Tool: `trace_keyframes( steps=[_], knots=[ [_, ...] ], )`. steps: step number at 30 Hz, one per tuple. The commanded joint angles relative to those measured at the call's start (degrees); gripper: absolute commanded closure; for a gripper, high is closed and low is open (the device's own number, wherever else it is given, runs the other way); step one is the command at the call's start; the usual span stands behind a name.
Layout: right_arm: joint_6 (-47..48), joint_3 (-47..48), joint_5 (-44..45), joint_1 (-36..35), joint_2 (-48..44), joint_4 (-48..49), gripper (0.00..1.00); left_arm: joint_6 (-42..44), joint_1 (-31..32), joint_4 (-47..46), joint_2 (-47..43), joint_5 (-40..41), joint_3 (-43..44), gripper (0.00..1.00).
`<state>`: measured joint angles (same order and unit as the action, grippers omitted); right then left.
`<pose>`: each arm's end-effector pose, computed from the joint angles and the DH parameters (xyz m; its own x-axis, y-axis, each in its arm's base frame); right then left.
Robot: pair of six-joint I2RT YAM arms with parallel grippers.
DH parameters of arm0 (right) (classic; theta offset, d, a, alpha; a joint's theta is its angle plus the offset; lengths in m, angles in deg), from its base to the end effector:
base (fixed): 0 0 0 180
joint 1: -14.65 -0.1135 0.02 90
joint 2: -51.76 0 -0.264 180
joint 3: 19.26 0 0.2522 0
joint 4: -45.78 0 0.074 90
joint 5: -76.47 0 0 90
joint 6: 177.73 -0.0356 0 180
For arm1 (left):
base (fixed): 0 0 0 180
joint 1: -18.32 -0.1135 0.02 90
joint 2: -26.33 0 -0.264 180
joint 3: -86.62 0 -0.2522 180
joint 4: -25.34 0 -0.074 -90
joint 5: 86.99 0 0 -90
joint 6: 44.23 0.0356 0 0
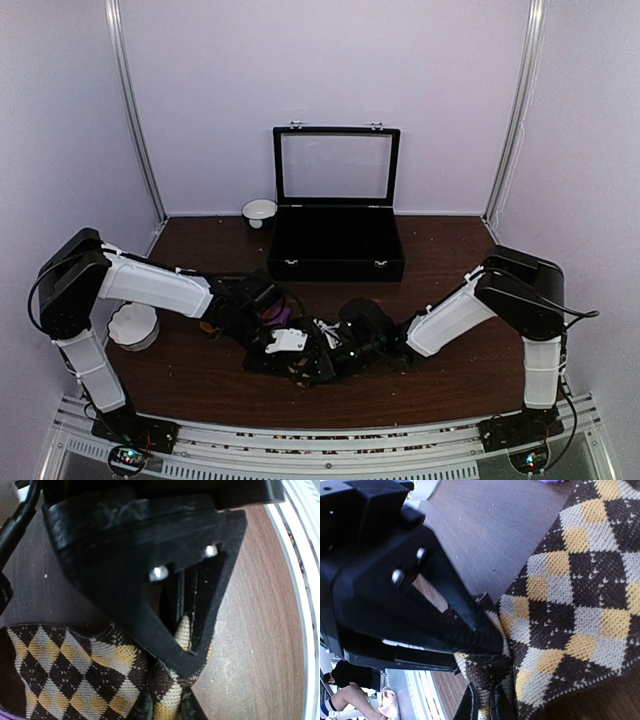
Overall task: Roll the socks
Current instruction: Roll the sock at the center of the board.
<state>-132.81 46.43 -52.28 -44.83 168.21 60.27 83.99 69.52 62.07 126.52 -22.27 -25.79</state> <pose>0.1734 0.3380 0.0943 -0.8693 -0.3872 -0.3071 -0.4426 0.3336 0.8324 0.1866 -0.2563 0.1381 0.0338 0.8507 -0.5245 0.9906 -0.0983 -0.0955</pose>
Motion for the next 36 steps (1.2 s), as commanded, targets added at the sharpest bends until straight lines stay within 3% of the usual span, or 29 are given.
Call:
trace_keyframes(
  steps=[1,6,11,16,17,18,19,25,30,34,36],
  knots=[
    [-2.68,-5.08,4.16,-0.50,3.84,-9.32,0.93,-0.95,0.83,1.33,3.08,2.21,2.37,0.89],
    [-5.19,-8.16,6.12,-0.45,2.49,-4.19,0.83,-2.56,0.13,3.48,5.52,0.93,4.76,1.00],
    [-8.97,-13.77,10.05,-0.43,-0.25,6.69,0.69,-5.73,-1.45,9.29,12.95,-0.51,11.44,1.00],
    [-9.88,-20.29,15.13,-0.51,-3.63,17.64,0.58,-7.16,-3.87,11.47,14.63,-4.32,13.90,1.00],
    [-9.47,-21.35,16.44,-0.54,-4.48,18.87,0.26,-7.34,-4.32,12.03,14.97,-5.17,14.31,1.00],
    [-8.83,-22.39,17.73,-0.56,-5.22,19.70,0.03,-7.41,-4.69,12.76,15.40,-6.01,14.82,0.99],
    [-8.02,-22.96,18.84,-0.55,-6.15,19.46,0.00,-7.38,-4.86,13.58,16.16,-6.53,15.53,0.99],
    [-4.70,-27.28,25.06,-0.66,-11.43,18.73,0.00,-7.63,-6.25,18.77,21.64,-8.51,20.75,0.98],
    [-1.42,-39.31,38.81,-1.96,-23.79,26.21,0.00,-8.65,-7.76,20.93,23.83,-10.72,23.21,0.98],
    [5.32,-36.72,51.14,-5.29,-39.10,7.71,0.00,-9.44,-8.68,23.04,25.44,-13.42,24.65,0.98],
    [0.69,-34.36,60.49,-5.12,-42.53,-0.82,0.00,-9.31,-8.81,23.94,26.24,-14.10,25.35,0.98]
  ],
)
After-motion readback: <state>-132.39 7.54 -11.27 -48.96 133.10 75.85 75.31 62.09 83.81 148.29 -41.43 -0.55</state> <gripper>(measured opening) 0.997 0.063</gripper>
